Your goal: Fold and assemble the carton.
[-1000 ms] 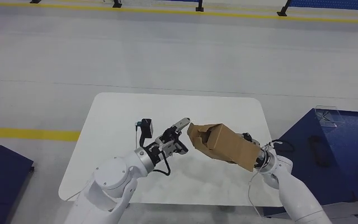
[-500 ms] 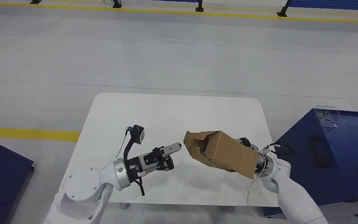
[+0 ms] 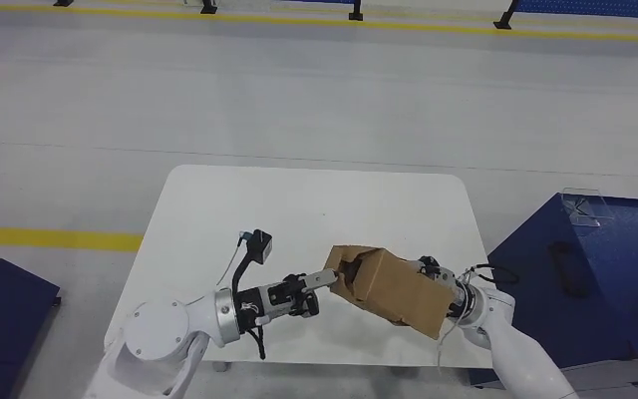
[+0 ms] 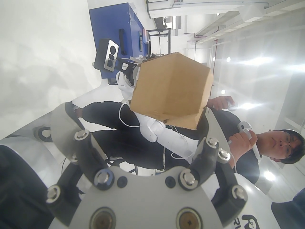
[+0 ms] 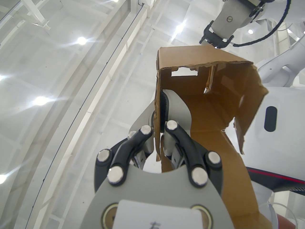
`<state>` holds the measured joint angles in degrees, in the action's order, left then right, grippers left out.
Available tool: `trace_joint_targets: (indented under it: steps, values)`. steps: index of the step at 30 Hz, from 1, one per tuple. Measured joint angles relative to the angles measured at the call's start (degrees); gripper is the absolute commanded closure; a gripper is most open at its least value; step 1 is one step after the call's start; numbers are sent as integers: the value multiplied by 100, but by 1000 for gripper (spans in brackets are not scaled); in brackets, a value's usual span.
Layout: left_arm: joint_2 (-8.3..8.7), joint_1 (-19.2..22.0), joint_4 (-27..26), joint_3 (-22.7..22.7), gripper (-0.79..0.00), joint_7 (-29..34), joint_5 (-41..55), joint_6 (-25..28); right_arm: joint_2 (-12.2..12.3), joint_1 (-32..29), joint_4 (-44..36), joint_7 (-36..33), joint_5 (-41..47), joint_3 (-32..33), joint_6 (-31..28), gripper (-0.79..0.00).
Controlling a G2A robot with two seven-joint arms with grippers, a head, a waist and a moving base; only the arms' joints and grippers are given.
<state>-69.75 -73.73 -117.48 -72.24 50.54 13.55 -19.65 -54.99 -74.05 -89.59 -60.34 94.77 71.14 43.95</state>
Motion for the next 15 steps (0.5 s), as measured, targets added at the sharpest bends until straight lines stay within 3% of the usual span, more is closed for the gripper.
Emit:
trace_joint_targets:
  steps: [8, 15]
  values:
    - [34, -204, -209, -493, -785, -272, 796, 153, 41, -6, -70, 16, 69, -29, 15, 0]
    - [144, -270, -262, -591, -785, 11, 201, -243, 127, -73, -248, 14, 212, -49, 14, 0]
